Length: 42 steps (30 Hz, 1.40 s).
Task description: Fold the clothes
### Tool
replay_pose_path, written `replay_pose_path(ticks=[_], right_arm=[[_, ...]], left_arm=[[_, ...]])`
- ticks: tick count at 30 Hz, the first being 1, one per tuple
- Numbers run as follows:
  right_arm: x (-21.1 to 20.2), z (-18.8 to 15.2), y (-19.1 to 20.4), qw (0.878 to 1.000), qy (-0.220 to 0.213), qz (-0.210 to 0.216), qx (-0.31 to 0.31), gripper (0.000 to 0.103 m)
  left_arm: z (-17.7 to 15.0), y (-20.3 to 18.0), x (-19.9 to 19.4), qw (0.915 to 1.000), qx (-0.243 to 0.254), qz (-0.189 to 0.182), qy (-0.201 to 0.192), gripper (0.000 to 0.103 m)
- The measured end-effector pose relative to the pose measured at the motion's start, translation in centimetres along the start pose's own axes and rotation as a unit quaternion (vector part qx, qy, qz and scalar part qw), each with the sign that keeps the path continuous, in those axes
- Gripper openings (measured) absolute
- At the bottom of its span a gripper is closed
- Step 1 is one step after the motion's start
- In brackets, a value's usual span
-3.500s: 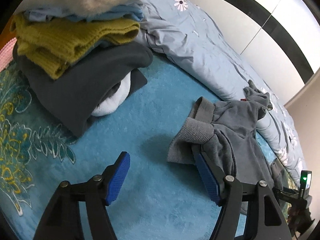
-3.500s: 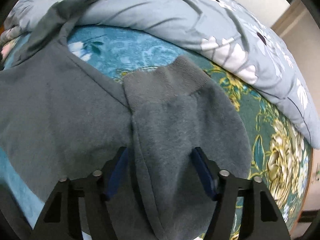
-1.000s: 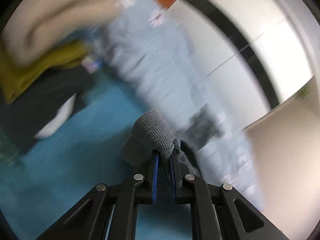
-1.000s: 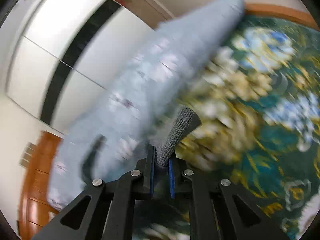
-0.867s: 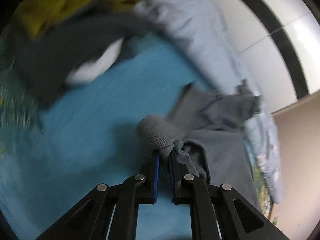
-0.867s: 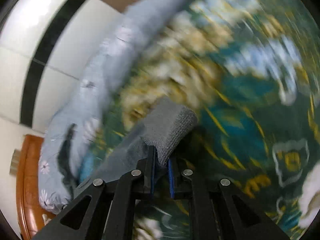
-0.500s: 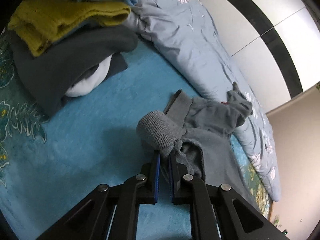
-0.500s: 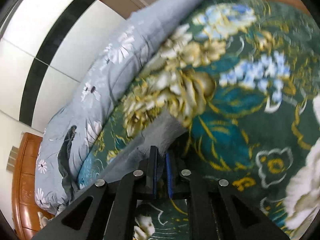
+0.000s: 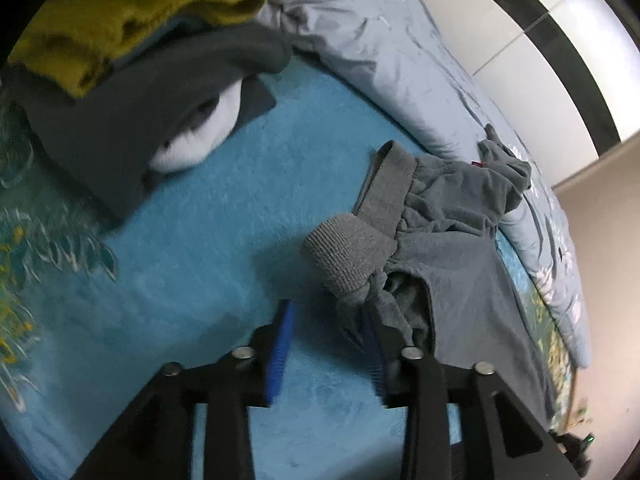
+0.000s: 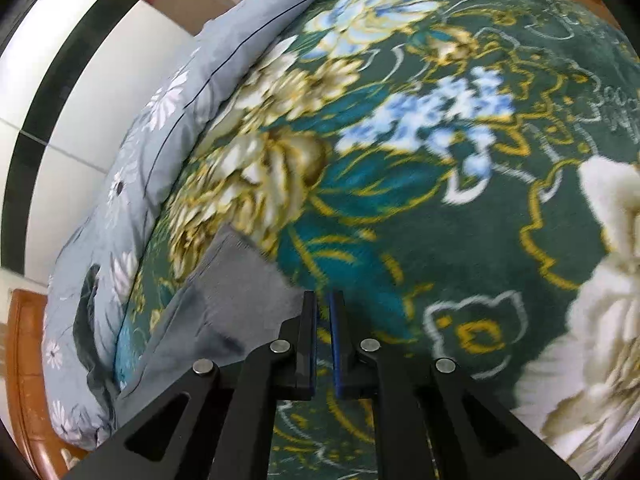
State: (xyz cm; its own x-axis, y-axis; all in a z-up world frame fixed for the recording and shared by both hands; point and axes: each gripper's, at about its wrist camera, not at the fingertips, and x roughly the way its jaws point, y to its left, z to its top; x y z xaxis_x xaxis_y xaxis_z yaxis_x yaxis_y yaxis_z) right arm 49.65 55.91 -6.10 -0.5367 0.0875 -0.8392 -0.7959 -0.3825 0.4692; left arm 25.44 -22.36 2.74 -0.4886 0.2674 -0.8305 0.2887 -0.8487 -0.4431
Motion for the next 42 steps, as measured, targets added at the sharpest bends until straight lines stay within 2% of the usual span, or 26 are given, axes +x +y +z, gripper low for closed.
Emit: replay_pose_path(ticks=[1,5,6,7,9,10,12,15,17,18,21,23,27,35,36,37,40,42], right_arm=[[-0.3,0.1,0.1,1.000,-0.004,-0.004,-0.002,0.006],[-1.3,0.7,2.1,0.999,-0.025,-0.006,-0.027,0.010],[-1.5,0.8,3.0,0.999,-0.030,-0.005,-0.036,0.019],[-1.6,1.0,3.8,0.998,-0.035,-0.003,-0.044,0.040],[-1.8,1.3,6.1,0.997,-0.045,0.010,-0.063,0.069],[-1.7,1.3,7.4,0.996,-0.049,0.019,-0.073,0.074],[-1.3,1.4,10.6,0.994,-0.049,0.036,-0.092,0.075],[-0.1,1.0,15.4,0.990,-0.039,0.064,-0.124,0.097],[0.8,0.5,18.3,0.986,-0.032,0.078,-0.145,0.097],[1.3,0.2,19.4,0.984,-0.025,0.082,-0.155,0.098],[3.4,-1.1,23.6,0.978,0.000,0.092,-0.187,0.103],[4.7,-2.0,26.0,0.974,0.015,0.094,-0.207,0.103],[7.3,-4.3,30.3,0.962,0.047,0.091,-0.252,0.103],[11.4,-7.4,35.6,0.947,0.092,0.084,-0.297,0.103],[11.8,-7.7,36.1,0.945,0.096,0.084,-0.301,0.103],[12.1,-8.0,36.6,0.943,0.099,0.083,-0.306,0.103],[12.9,-8.9,37.8,0.939,0.108,0.082,-0.316,0.103],[13.3,-9.4,38.4,0.937,0.113,0.081,-0.321,0.103]], left_arm=[[0.0,0.1,-0.3,1.0000,0.002,0.000,-0.004,0.053],[0.4,0.3,-2.1,0.9992,-0.001,0.006,-0.039,0.057],[0.9,0.0,-2.2,0.9988,0.004,0.005,-0.048,0.061],[1.4,-0.3,-2.4,0.9983,0.010,0.003,-0.058,0.064],[2.6,-1.2,-2.3,0.9968,0.017,-0.015,-0.077,0.065],[3.4,-1.7,-2.1,0.9957,0.019,-0.028,-0.086,0.066],[5.0,-2.8,-1.4,0.9937,0.017,-0.061,-0.092,0.069],[7.7,-4.3,0.8,0.9912,0.007,-0.109,-0.075,0.073],[9.7,-5.4,2.7,0.9901,0.001,-0.132,-0.049,0.076],[10.4,-5.9,3.6,0.9913,0.003,-0.125,-0.041,0.080],[12.6,-7.3,6.4,0.9949,0.029,-0.093,-0.026,0.080],[13.8,-8.0,8.2,0.9958,0.057,-0.068,-0.022,0.081],[15.0,-8.3,12.1,0.9922,0.123,-0.020,0.005,0.081],[15.3,-8.3,17.5,0.9767,0.190,-0.048,0.088,0.079],[15.4,-8.5,17.6,0.9744,0.201,-0.050,0.087,0.077],[15.5,-8.7,17.7,0.9723,0.211,-0.051,0.087,0.065],[15.6,-9.2,17.8,0.9685,0.227,-0.041,0.093,0.045],[15.3,-9.4,17.4,0.9676,0.234,-0.041,0.086,0.041]])
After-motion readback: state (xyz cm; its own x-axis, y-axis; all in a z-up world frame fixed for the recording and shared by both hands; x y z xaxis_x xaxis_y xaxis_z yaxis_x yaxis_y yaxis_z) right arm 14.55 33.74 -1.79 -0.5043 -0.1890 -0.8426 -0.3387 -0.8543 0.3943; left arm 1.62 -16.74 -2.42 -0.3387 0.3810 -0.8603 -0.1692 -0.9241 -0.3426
